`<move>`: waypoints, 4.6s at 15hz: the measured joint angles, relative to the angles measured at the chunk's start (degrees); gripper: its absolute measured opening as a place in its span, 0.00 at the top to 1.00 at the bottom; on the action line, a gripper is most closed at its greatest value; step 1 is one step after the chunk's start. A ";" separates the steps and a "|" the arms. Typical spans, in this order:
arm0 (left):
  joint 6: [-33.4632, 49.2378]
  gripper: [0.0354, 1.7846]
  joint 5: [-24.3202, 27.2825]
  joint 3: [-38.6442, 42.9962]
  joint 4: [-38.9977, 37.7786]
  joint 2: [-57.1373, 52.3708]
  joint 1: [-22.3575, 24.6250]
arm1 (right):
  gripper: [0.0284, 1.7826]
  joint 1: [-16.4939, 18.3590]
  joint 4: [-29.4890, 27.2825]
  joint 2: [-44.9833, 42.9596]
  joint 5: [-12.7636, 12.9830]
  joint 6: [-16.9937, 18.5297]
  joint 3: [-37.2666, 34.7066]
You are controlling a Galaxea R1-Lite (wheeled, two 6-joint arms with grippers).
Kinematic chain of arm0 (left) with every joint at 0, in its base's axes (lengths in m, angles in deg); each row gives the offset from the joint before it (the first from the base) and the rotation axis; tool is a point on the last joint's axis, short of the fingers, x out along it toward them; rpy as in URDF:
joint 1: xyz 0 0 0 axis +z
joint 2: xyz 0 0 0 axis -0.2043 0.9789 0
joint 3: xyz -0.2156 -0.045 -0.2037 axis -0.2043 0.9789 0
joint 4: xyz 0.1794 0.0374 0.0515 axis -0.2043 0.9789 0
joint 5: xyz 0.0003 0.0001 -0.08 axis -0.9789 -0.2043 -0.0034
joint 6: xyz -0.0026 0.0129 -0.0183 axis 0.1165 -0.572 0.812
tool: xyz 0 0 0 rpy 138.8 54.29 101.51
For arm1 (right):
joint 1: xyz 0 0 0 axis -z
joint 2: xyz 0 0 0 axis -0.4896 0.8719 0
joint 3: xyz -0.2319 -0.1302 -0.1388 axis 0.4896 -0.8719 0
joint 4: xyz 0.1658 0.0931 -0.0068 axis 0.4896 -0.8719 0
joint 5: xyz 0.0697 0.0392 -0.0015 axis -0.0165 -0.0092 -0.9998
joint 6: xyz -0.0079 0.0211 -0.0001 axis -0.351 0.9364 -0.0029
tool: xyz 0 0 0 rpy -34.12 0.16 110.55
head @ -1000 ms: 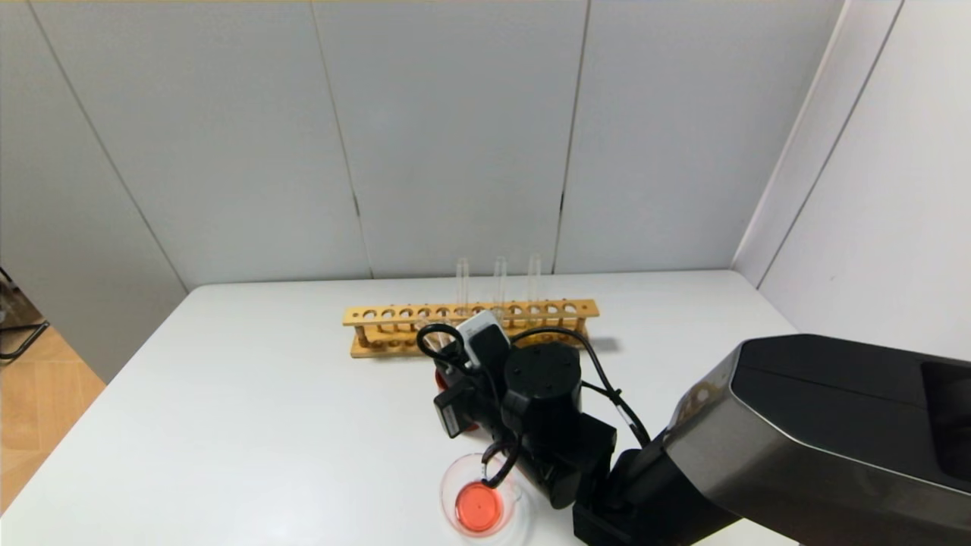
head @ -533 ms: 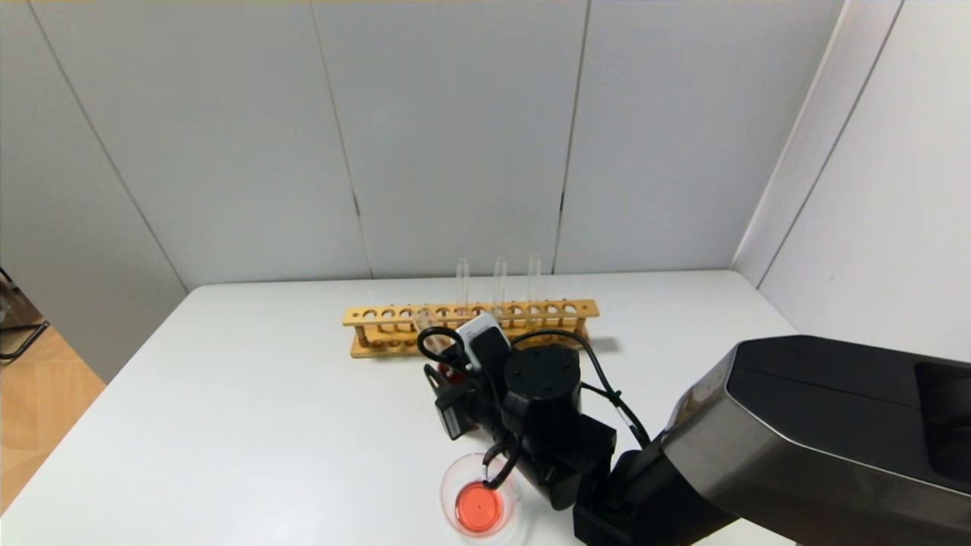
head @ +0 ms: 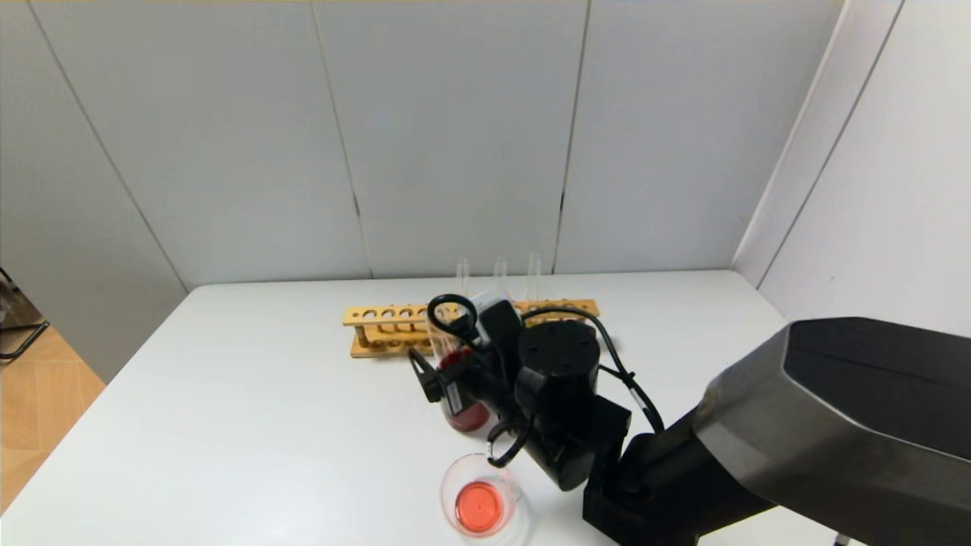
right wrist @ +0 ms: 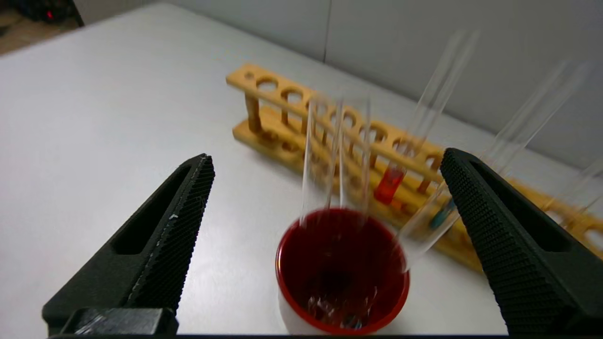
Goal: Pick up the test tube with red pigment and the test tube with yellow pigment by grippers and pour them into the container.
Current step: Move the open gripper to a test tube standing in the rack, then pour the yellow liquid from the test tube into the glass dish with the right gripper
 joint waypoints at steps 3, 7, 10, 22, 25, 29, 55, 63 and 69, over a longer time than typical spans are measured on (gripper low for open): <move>0.02 0.02 0.05 0.00 0.00 0.00 0.00 | 0.02 1.18 -1.33 -5.99 0.22 -3.50 -0.15; 0.02 0.02 0.00 0.00 0.00 0.00 0.00 | 0.02 4.73 -4.49 -14.97 0.32 -5.90 -7.73; 0.00 0.02 0.00 0.00 0.00 0.00 0.00 | 0.02 8.75 -4.50 -20.87 0.11 -5.49 -15.99; 0.02 0.02 0.00 0.00 0.01 0.00 0.00 | 0.02 14.77 -3.91 -23.21 0.02 8.45 -30.05; 0.02 0.02 0.02 0.00 0.01 0.00 0.00 | 0.02 15.04 -1.22 -18.96 0.02 8.73 -27.19; 0.02 0.02 0.02 0.02 0.00 0.00 0.00 | 0.02 17.47 0.94 -10.12 -0.52 8.39 -18.51; 0.00 0.02 0.02 0.00 0.00 0.00 0.00 | 0.24 21.08 -8.48 10.89 -8.56 5.33 13.28; 0.02 0.02 0.02 0.00 0.00 0.00 0.00 | 0.83 20.50 -8.48 11.74 -8.47 3.72 14.60; 0.02 0.02 0.02 0.00 0.01 0.00 0.00 | 0.83 20.50 -10.91 8.13 -8.44 3.28 16.03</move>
